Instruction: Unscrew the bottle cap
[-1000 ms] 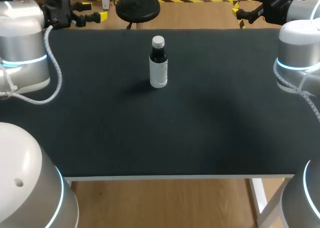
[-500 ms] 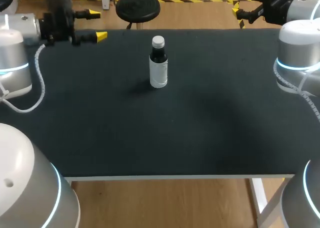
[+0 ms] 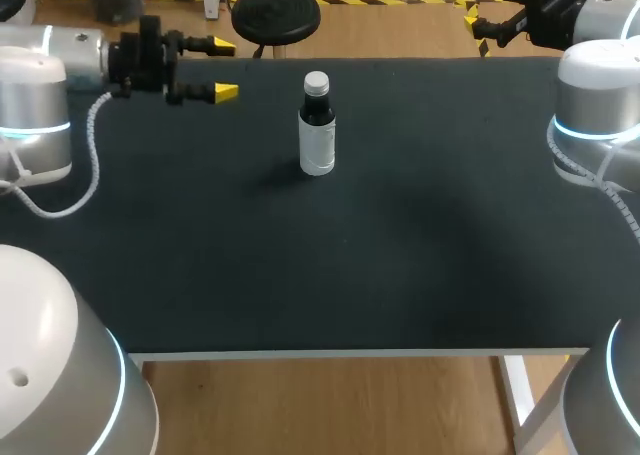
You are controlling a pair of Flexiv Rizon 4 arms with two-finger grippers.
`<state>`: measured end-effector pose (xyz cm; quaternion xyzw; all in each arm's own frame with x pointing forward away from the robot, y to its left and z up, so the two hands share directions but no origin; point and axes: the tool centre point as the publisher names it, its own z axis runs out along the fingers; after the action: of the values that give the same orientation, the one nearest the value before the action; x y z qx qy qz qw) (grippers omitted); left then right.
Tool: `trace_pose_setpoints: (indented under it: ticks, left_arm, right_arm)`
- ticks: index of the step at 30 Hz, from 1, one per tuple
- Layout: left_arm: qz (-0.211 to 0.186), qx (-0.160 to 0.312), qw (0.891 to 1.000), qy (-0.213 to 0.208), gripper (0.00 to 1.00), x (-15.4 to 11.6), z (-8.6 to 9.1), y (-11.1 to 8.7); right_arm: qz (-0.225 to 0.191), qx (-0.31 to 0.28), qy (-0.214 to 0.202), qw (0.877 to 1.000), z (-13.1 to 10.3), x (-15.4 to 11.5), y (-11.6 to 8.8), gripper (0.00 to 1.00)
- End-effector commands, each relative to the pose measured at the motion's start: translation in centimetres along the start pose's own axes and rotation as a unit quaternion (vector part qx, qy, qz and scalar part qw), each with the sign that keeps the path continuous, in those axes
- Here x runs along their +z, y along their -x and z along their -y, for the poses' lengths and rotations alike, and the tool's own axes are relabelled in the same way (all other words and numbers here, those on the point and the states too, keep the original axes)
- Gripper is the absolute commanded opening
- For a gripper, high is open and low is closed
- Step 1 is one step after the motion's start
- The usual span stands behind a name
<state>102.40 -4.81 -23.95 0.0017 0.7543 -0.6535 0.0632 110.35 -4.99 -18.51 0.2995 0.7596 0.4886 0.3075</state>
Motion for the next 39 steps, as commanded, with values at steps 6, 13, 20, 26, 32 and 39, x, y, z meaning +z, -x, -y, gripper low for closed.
trace_pose_setpoints:
  ticks: [6, 13, 20, 26, 32, 39]
  left_arm:
    - [-0.018, -0.008, 1.000, 0.017, 1.00, 3.0, -1.5, -1.4]
    - [-0.020, -0.017, 0.999, 0.029, 1.00, 5.3, -1.8, -1.7]
    - [-0.034, -0.030, 0.999, 0.025, 1.00, 7.9, -2.6, -2.2]
    - [-0.042, -0.036, 0.998, 0.020, 1.00, 9.1, -2.8, -2.3]
    - [-0.049, -0.045, 0.998, 0.018, 1.00, 9.8, -2.9, -2.3]
    - [-0.053, -0.055, 0.997, 0.010, 1.00, 10.5, -2.8, -2.4]
  right_arm:
    - [-0.001, 0.000, -0.001, 1.000, 0.0, 0.0, 0.1, 1.00]
    - [-0.001, 0.000, -0.001, 1.000, 0.0, 0.0, 0.1, 1.00]
    - [-0.001, 0.000, -0.001, 1.000, 0.0, 0.0, 0.1, 1.00]
    - [-0.001, 0.000, -0.001, 1.000, 0.0, 0.0, 0.1, 1.00]
    - [-0.001, 0.000, -0.001, 1.000, 0.0, 0.0, 0.1, 1.00]
    - [-0.001, 0.000, -0.001, 1.000, 0.0, 0.0, 0.1, 1.00]
